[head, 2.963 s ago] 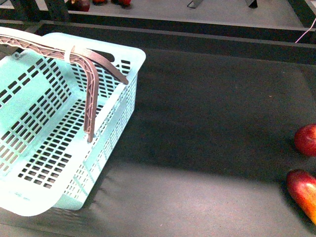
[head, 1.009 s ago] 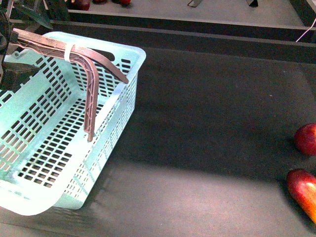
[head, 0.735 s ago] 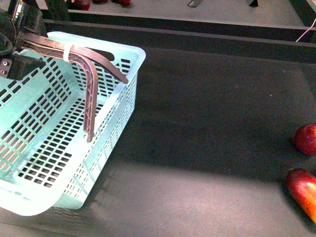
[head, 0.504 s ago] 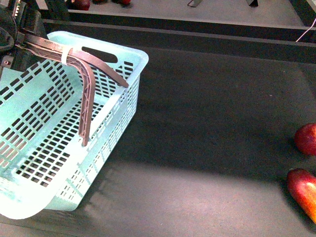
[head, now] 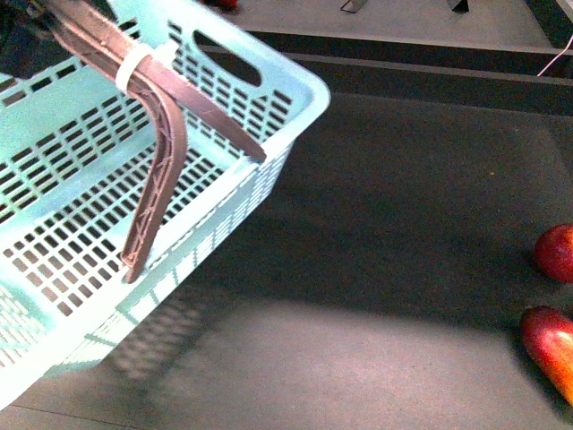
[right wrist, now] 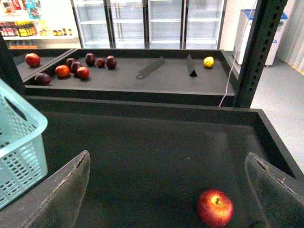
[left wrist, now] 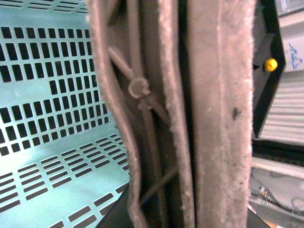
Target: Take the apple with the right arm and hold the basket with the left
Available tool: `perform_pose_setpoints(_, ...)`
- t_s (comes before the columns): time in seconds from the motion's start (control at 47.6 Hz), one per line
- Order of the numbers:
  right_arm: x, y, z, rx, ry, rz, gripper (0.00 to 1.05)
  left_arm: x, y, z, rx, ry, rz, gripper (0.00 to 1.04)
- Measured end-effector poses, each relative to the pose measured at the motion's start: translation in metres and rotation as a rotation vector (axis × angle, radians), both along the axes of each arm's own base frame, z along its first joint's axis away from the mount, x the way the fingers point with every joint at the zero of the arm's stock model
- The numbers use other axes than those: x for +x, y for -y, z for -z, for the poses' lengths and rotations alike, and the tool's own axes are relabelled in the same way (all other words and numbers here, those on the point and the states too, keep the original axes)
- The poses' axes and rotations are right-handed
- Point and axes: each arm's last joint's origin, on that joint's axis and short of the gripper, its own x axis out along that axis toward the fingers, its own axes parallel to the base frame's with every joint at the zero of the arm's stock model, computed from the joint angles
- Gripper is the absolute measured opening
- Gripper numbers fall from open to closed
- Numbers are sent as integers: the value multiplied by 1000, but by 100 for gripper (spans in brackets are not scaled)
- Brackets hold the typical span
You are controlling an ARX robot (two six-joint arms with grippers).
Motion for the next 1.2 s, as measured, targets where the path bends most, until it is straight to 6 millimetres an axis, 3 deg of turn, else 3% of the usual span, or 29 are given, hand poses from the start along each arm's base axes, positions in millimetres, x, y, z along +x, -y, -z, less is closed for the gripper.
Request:
perform_pose_setpoints(0.357,0,0,0,0,0,0,96,-47,86,-21,-10,-12,358,16)
perform_pose_setpoints(0.504,0,0,0,0,0,0,96,-62,106,-40,-2,39,432,16)
perform_pose_setpoints(0.756,0,0,0,0,0,0,96,-78,120,-51,-11,75,519,16)
perform_pose_setpoints(1.198,0,0,0,0,0,0,96,-80,119,-56,-9,97,519,16)
